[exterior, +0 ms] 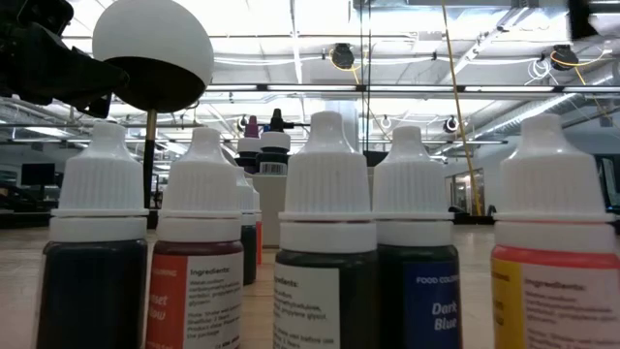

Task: Pick & Place food coloring
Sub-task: Put the big green food coloring bottle into the gray bin, then put the small orange food coloring bottle into the gray bin

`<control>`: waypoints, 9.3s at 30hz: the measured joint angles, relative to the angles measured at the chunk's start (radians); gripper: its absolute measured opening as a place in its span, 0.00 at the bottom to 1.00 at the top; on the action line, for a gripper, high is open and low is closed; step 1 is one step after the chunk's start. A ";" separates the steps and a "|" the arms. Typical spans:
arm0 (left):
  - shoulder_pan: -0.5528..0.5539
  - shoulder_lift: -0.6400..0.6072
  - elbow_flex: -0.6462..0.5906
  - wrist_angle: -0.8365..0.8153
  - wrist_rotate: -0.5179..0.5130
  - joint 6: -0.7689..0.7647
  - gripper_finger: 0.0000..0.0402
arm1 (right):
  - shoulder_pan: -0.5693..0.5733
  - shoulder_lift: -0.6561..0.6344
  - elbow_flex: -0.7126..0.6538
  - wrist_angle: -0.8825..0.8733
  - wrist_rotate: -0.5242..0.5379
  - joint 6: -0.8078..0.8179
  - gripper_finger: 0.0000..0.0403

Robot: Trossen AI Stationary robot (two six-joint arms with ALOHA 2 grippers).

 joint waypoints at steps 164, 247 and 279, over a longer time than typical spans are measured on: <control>0.000 0.000 0.136 -0.065 -0.087 0.323 0.09 | -0.664 -0.598 -0.114 -0.335 -0.154 -0.043 0.08; 0.124 1.198 1.309 -1.221 0.495 -0.292 0.45 | -0.672 -0.849 -0.537 -0.001 -0.176 -0.069 0.00; 0.138 1.204 1.309 -1.171 0.562 -0.285 0.45 | -0.673 -0.849 -0.537 -0.001 -0.175 -0.069 0.00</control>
